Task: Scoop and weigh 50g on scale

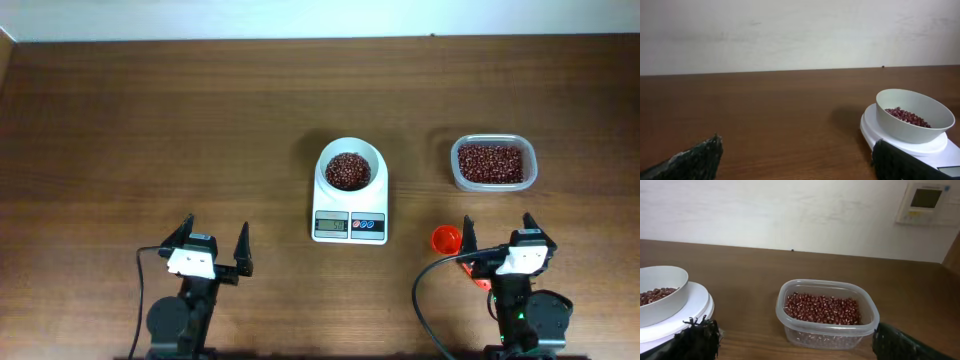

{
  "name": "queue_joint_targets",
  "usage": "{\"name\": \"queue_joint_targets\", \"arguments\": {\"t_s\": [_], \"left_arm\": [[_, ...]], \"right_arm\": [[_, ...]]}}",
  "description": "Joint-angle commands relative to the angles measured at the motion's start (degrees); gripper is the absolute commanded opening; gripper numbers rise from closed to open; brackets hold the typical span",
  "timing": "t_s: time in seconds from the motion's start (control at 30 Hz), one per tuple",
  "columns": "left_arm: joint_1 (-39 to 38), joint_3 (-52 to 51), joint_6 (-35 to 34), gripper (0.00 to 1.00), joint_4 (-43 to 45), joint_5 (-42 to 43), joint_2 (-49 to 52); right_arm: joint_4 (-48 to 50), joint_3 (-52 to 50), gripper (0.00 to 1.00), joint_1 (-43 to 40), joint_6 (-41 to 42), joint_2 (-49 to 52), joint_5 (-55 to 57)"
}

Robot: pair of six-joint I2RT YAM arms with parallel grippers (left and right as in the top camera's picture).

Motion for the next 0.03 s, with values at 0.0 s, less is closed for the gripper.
{"name": "queue_joint_targets", "arguments": {"t_s": [0.0], "left_arm": [[0.35, -0.24, -0.33, 0.99, -0.15, -0.44, -0.17]], "right_arm": [[-0.13, -0.39, 0.99, -0.07, -0.37, -0.50, -0.85]]}}
